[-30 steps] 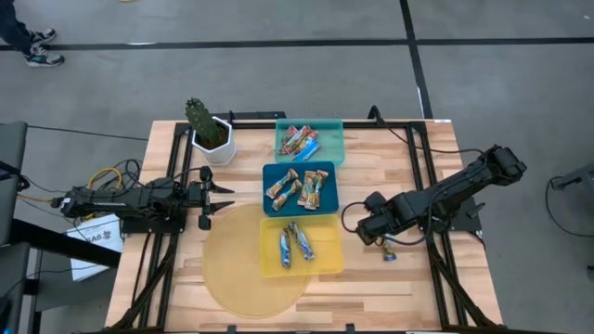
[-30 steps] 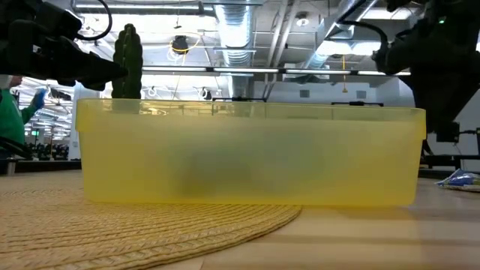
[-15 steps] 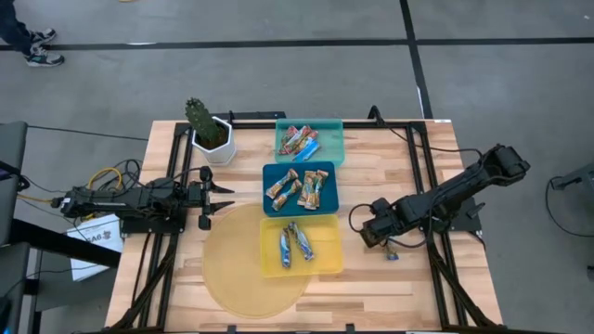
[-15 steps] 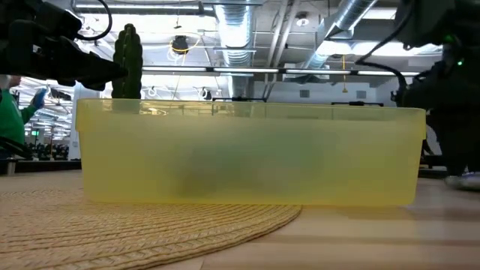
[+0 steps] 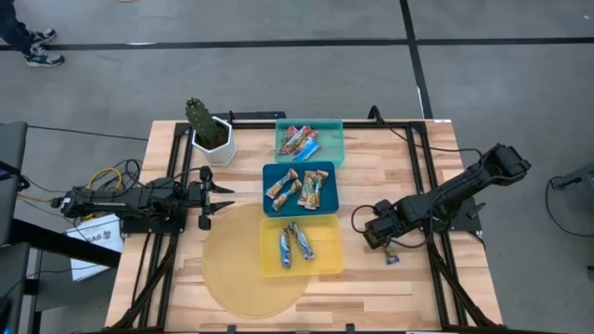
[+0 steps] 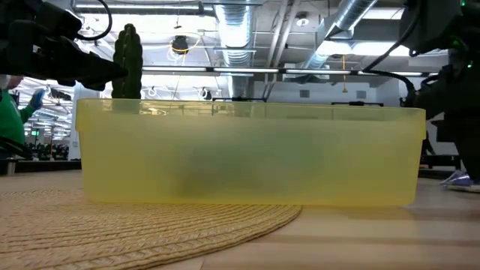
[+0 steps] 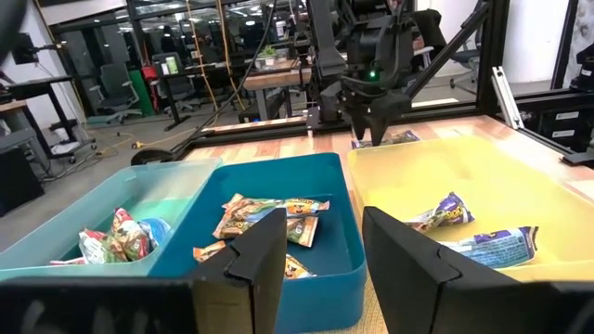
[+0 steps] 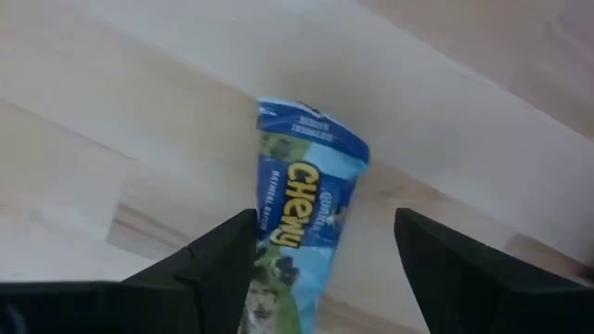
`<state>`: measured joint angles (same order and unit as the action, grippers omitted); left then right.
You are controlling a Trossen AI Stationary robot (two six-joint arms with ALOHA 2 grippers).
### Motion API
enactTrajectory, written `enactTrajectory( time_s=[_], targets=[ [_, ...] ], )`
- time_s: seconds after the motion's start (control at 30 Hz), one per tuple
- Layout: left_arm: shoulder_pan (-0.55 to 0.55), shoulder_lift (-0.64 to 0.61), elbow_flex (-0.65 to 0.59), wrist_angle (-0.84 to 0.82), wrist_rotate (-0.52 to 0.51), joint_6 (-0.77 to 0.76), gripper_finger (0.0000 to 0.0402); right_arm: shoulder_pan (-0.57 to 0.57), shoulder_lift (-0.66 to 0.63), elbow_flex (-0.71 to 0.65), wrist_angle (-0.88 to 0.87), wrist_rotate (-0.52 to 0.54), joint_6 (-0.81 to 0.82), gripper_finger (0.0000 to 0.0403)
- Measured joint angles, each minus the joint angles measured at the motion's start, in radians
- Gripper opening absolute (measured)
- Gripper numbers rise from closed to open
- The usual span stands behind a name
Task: Pick and place Granola Bars by type
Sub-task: Put the blue granola bar into the yellow bin
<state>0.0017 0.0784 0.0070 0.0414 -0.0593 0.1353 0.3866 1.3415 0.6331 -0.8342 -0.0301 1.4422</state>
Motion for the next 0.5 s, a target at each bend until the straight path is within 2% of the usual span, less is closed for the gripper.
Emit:
enactTrajectory(
  time_s=[0.4,0.5],
  targets=[
    [0.000,0.000,0.000,0.000,0.000,0.000,0.0137,0.000,0.005,-0.067,0.126,-0.069,0.023,0.0248],
    [0.000,0.000,0.000,0.000,0.000,-0.001,0.0137,0.000,0.003,-0.073,0.132,-0.072,0.025,0.0235]
  ],
)
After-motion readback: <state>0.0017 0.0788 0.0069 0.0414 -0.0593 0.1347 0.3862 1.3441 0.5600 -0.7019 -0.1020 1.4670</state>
